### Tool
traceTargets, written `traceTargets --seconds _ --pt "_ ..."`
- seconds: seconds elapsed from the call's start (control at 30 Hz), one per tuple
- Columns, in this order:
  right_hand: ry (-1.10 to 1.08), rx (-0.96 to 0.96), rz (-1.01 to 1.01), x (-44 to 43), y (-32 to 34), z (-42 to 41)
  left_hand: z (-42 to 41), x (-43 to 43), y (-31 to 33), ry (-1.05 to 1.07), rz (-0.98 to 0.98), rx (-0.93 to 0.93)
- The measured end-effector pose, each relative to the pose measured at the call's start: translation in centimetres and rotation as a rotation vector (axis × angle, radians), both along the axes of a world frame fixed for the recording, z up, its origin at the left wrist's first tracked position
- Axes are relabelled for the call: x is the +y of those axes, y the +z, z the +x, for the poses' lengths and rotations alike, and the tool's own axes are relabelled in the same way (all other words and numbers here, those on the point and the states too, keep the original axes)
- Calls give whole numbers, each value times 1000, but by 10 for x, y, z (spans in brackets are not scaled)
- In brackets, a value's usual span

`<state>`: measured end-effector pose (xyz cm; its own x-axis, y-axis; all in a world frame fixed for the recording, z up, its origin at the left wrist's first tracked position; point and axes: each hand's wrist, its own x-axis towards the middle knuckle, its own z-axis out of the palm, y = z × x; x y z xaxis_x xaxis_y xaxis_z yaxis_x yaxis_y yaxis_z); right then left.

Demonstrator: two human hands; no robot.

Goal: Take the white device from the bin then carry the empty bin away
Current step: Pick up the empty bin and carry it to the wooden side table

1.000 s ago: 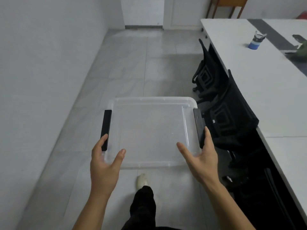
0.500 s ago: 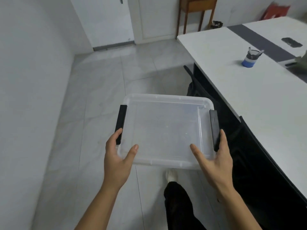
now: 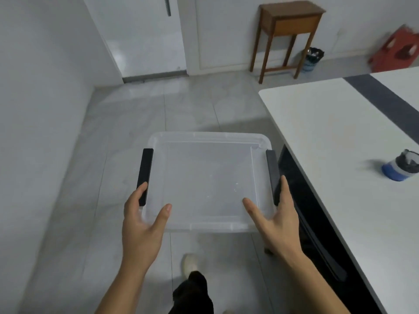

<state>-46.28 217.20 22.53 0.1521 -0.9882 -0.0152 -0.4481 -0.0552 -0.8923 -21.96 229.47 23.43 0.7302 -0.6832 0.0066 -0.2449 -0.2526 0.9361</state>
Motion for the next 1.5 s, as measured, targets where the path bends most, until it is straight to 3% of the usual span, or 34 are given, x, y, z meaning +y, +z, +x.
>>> traceTargets --seconds 0.2,0.43,0.7,1.03,1.23,1.5 --pt "-39 38 -27 -180 -12 101 101 -184 -24 -25 -16 34" --pt "-227 -14 -6 -364 4 170 190 -424 5 -248 -14 -14" --pt "-449 -46 -7 -585 -19 196 217 -692 -6 -420 7 -41" --pt "-357 -62 -21 -906 3 246 261 -982 19 -296 28 -71" --pt "-379 -55 -30 -1078 -3 274 288 -1157 2 -288 21 -37" --pt "-626 -9 -70 -1280 7 274 291 -1429 -1 -564 -31 -11"
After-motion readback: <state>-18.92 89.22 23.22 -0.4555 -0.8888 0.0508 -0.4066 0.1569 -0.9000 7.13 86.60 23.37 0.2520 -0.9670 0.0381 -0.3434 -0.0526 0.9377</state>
